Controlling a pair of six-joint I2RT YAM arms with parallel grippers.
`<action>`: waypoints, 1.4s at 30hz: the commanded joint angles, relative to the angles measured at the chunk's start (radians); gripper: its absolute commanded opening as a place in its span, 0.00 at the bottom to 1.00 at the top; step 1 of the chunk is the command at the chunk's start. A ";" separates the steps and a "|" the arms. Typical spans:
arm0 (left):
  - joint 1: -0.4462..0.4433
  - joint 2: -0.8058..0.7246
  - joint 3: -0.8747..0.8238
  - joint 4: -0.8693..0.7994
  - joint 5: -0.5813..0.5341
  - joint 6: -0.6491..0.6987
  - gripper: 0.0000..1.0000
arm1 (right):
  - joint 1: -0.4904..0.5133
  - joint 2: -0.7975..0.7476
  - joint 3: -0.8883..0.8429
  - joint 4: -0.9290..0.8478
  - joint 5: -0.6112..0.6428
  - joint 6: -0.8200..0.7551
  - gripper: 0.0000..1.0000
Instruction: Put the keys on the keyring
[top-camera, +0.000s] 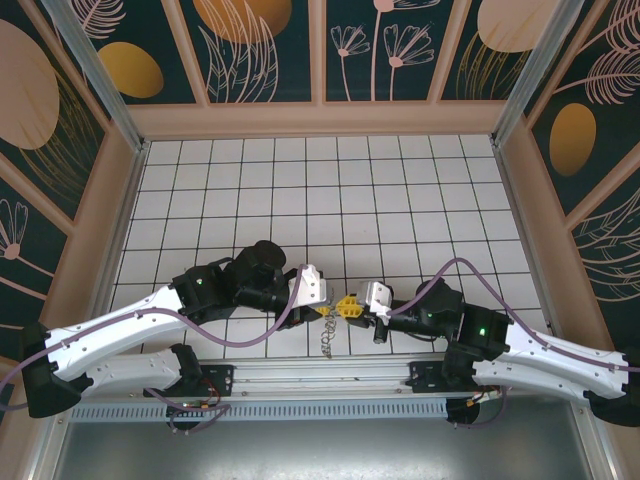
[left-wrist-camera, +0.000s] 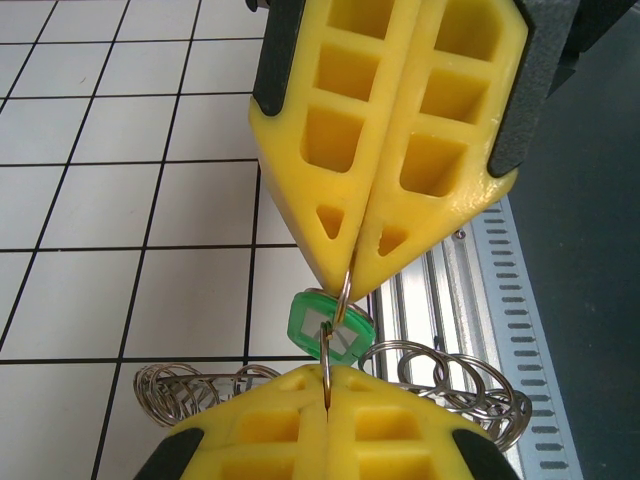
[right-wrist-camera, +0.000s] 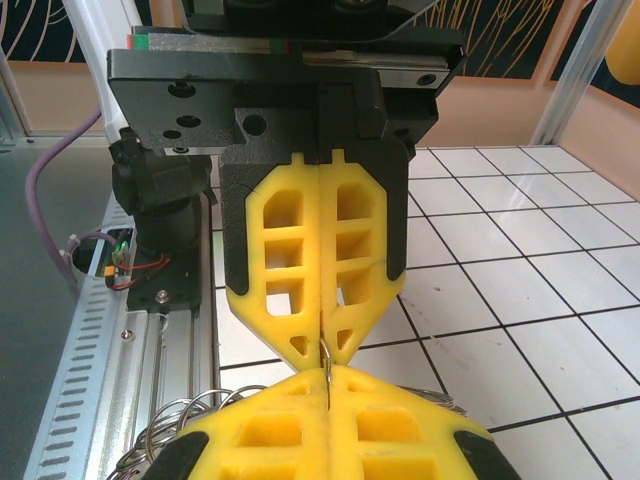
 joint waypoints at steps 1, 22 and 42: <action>-0.004 -0.009 0.007 0.016 0.015 0.004 0.00 | -0.010 -0.013 0.011 0.046 0.016 -0.018 0.00; -0.004 -0.012 0.005 0.018 0.012 -0.001 0.00 | -0.010 0.007 0.012 0.041 -0.028 -0.013 0.00; -0.004 -0.012 0.008 0.014 0.001 0.004 0.00 | -0.007 -0.022 0.012 0.038 -0.048 0.000 0.00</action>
